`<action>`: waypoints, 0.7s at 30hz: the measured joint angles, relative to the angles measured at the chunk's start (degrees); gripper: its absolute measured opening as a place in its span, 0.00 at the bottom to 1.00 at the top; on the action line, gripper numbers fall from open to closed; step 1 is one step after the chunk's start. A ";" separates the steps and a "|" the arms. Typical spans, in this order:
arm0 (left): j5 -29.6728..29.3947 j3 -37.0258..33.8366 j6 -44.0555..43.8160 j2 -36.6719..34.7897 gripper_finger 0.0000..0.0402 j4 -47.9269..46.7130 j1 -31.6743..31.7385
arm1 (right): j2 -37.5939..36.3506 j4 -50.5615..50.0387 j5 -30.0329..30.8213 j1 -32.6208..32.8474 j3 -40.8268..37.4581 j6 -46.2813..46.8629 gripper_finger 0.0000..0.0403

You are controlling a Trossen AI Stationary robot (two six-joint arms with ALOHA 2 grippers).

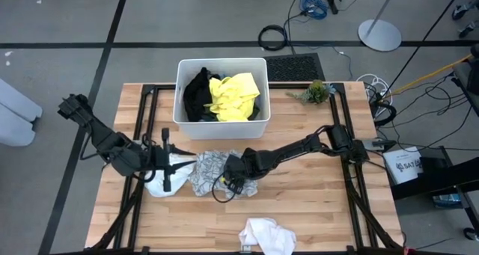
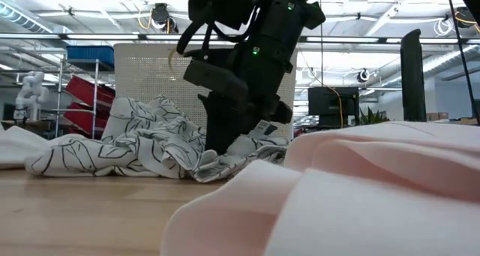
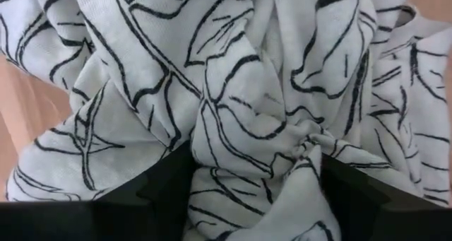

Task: Fold laundry
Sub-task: Fold the white patterned blouse

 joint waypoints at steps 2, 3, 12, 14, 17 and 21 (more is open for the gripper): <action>0.00 0.00 -0.05 -0.02 0.24 0.02 0.00 | 0.00 0.40 0.92 0.08 -0.04 -0.53 0.58; -0.01 0.00 -0.09 -0.02 0.24 0.01 0.00 | 0.00 0.58 1.09 0.10 -0.04 -1.17 0.58; 0.02 0.00 -2.04 0.62 0.24 -0.06 0.00 | 0.10 1.42 5.38 1.30 -0.15 -4.31 0.58; 0.06 0.00 -1.53 1.30 0.24 -0.10 0.00 | 0.11 1.52 5.68 1.47 -0.17 -4.37 0.58; 0.03 0.00 -1.40 2.43 0.24 -0.10 0.00 | 0.13 1.83 6.03 1.66 -0.22 -4.49 0.58; -1.95 0.00 -0.36 3.45 0.24 -0.06 0.00 | 0.23 3.30 7.01 1.66 -0.28 -6.06 0.58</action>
